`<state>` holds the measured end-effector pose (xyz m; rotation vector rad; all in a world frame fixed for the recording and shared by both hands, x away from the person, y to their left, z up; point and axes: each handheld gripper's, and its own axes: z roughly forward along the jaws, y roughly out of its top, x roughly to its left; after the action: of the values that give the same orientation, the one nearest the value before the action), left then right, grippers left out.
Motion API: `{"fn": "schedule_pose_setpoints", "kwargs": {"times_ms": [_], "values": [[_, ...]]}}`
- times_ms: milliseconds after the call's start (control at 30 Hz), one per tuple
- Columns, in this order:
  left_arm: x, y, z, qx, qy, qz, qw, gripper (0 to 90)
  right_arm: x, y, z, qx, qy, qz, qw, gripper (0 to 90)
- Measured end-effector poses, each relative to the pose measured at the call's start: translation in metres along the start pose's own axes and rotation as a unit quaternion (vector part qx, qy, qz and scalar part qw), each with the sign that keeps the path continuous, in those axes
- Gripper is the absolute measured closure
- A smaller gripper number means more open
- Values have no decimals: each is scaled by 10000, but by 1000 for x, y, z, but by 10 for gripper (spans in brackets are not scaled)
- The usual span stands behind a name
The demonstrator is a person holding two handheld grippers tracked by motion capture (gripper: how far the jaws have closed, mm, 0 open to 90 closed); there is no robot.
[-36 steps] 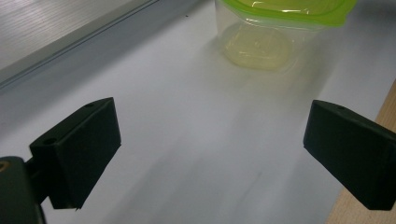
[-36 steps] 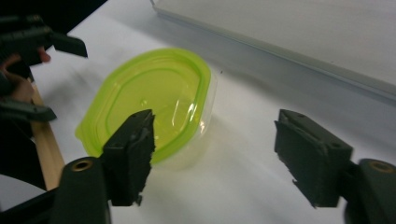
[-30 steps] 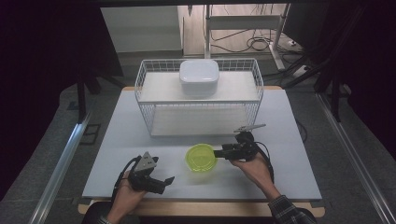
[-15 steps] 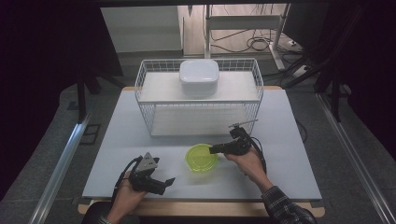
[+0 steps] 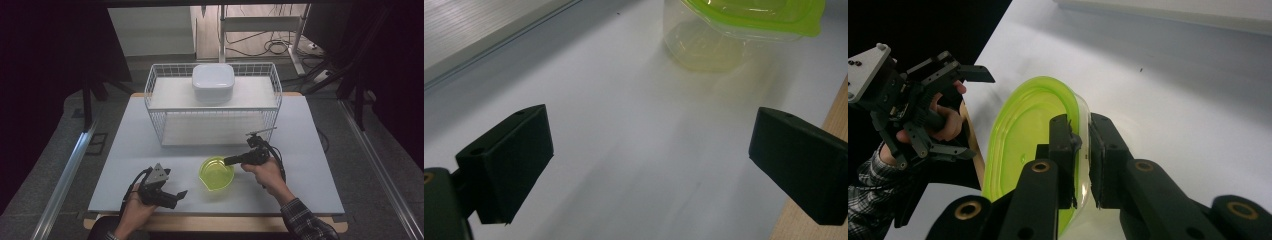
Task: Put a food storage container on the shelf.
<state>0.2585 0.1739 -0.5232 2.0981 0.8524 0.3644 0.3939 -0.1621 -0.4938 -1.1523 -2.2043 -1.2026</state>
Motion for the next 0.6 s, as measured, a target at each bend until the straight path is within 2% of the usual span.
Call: {"fn": "schedule_pose_setpoints", "kwargs": {"times_ms": [133,400,600], "values": [[0,0,-1,-29,6,-20,10000,37,1,0,-6,-154,121,101,9998,814],[1,0,-2,-98,19,-87,9999,37,11,3,-22,-391,140,6,9991,815],[1,0,-2,-110,17,-97,9999,36,20,7,-33,-576,197,20,9981,814]]}}
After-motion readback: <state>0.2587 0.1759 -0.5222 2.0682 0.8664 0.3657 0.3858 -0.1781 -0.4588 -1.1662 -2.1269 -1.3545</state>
